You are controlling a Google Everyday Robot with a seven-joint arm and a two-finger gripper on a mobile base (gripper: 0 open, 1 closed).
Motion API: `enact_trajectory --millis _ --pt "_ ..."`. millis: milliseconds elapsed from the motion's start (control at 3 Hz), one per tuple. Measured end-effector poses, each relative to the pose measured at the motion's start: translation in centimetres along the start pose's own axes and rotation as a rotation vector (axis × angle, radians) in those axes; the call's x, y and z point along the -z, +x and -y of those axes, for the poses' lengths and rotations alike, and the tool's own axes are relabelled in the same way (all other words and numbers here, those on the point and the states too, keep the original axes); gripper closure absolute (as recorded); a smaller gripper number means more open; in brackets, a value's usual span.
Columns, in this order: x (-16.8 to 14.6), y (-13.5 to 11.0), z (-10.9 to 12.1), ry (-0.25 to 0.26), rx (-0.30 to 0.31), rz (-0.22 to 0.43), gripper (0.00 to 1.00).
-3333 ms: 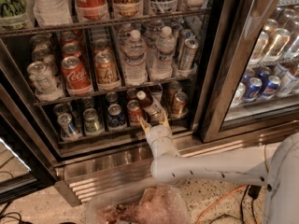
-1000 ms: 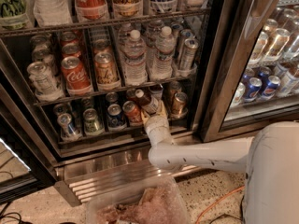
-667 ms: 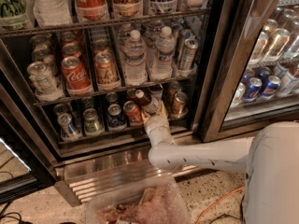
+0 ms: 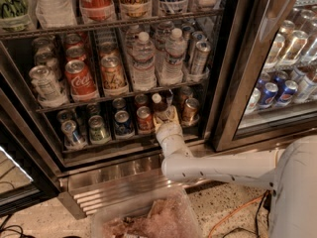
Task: Pick blue plastic bottle from bottom shelf of fridge
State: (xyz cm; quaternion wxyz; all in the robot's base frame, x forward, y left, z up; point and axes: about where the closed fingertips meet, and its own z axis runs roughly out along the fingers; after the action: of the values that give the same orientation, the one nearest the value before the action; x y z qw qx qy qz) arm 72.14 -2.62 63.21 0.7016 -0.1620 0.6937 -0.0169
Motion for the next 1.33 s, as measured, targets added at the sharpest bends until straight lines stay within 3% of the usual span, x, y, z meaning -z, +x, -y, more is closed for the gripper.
enact_trajectory --millis 333,1333 --pt "0.3 -1.7 0.8 0.007 -0.012 0.044 1.00" --pt "1.1 -2.5 1.2 0.014 -0.020 0.076 1.00"
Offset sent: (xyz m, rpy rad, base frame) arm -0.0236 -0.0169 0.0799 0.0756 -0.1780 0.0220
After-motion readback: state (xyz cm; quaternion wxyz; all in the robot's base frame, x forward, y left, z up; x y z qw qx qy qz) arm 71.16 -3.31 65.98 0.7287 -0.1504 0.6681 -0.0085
